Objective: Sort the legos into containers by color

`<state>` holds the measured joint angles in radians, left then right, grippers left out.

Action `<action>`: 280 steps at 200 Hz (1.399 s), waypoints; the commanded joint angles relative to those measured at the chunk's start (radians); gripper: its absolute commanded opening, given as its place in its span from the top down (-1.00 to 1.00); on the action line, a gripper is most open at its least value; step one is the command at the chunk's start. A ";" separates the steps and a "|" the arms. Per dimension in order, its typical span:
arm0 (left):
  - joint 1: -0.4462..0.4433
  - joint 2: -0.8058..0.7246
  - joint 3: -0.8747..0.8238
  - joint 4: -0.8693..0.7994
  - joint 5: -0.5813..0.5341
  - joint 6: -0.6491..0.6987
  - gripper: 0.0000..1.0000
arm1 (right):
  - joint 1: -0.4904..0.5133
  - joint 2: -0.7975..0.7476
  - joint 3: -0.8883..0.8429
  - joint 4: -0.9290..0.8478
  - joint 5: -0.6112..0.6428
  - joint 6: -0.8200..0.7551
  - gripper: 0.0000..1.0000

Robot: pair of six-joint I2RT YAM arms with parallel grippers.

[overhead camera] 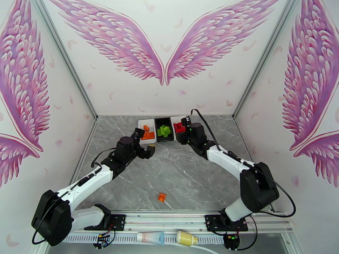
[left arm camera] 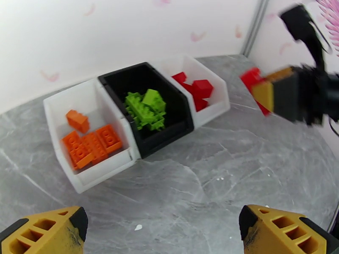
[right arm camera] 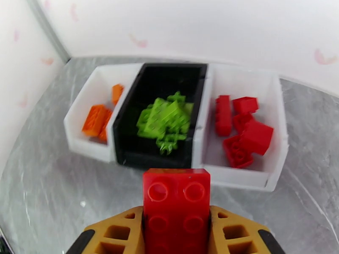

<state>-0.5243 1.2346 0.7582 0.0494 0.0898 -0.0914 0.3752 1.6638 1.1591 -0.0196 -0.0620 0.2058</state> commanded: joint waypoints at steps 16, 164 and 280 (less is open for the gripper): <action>-0.044 -0.005 -0.021 0.026 0.067 0.063 -0.98 | -0.061 0.166 0.158 -0.035 0.008 0.064 0.34; -0.165 0.007 -0.049 0.092 -0.052 0.004 -0.98 | -0.100 0.525 0.603 -0.204 -0.044 0.079 -0.37; -0.457 -0.017 0.047 -0.308 -0.368 -0.220 -0.98 | -0.096 0.100 0.151 -0.043 -0.132 0.033 -0.88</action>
<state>-0.9306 1.2304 0.7521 -0.0879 -0.1646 -0.1822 0.2813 1.8339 1.3857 -0.1032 -0.1486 0.2527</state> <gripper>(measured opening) 0.992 0.935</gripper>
